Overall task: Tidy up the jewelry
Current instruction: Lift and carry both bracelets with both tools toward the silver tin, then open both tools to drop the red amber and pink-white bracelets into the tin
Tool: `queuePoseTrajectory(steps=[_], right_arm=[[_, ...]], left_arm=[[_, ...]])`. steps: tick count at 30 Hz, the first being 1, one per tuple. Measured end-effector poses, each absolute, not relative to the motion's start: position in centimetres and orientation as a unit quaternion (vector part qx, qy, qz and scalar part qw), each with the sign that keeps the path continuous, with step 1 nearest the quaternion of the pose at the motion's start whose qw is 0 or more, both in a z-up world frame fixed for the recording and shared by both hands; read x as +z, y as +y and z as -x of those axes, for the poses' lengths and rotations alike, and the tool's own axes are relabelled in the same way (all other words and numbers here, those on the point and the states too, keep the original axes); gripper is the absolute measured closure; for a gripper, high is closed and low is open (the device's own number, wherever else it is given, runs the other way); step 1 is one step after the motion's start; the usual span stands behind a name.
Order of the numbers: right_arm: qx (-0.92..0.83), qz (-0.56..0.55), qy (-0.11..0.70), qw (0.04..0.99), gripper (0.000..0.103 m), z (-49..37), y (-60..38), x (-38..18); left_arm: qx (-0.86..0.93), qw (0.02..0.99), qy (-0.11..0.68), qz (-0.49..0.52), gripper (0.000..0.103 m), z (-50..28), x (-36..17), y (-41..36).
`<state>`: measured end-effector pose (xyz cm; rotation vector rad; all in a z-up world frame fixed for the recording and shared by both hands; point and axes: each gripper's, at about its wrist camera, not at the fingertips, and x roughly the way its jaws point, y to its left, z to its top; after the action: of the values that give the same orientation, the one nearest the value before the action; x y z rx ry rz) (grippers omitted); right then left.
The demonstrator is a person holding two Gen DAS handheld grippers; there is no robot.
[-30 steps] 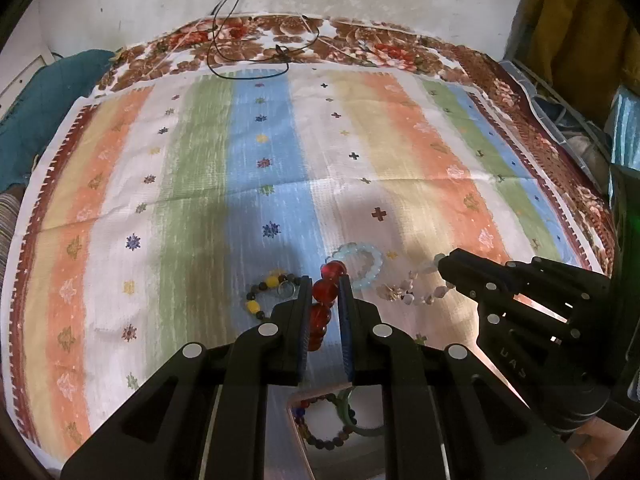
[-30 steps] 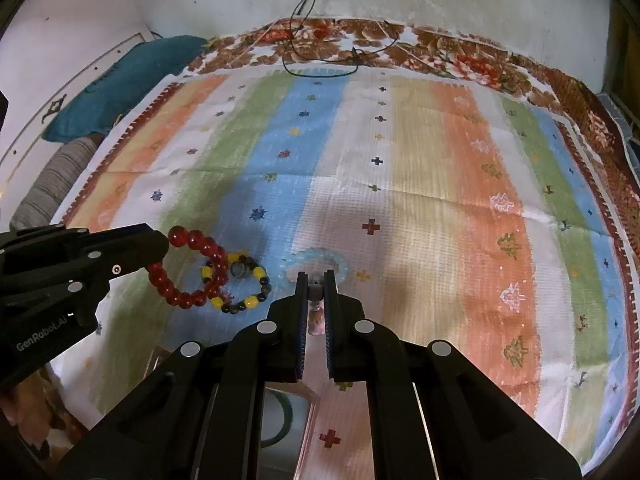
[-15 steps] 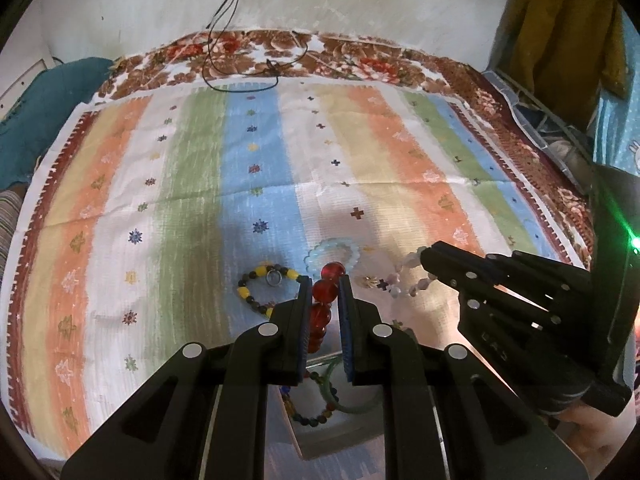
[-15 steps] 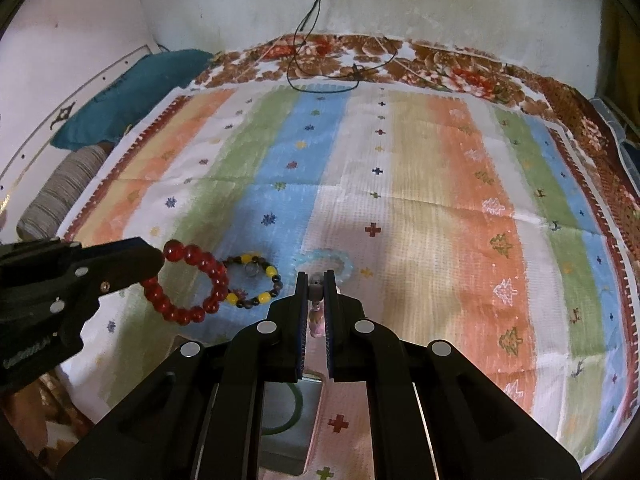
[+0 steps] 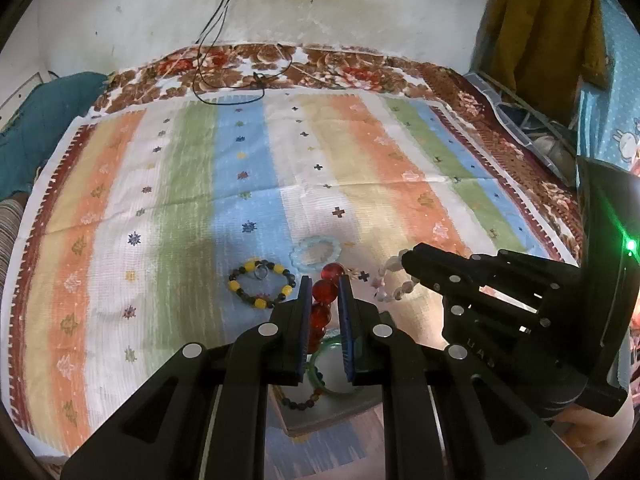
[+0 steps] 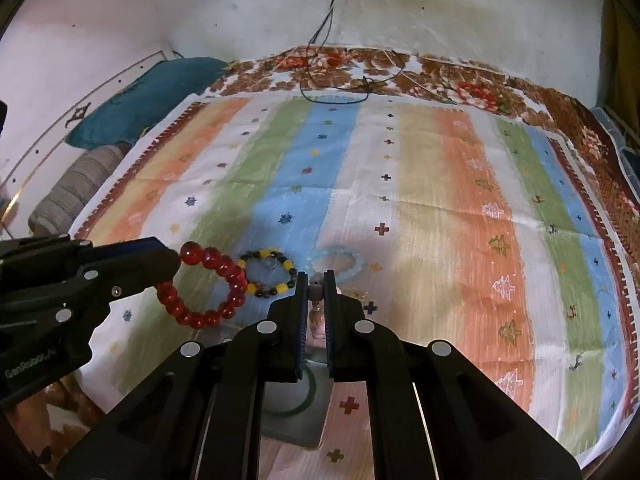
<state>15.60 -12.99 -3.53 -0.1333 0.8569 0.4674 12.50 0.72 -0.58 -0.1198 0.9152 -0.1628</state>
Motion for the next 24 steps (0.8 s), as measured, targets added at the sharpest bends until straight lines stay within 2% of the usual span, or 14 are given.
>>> queuePoseTrajectory(steps=[24], right_arm=[[0.247, 0.056, 0.424, 0.869, 0.094, -10.8, -13.7, -4.8]], left_arm=[[-0.087, 0.897, 0.43, 0.058, 0.09, -7.5, -0.4, -0.2]])
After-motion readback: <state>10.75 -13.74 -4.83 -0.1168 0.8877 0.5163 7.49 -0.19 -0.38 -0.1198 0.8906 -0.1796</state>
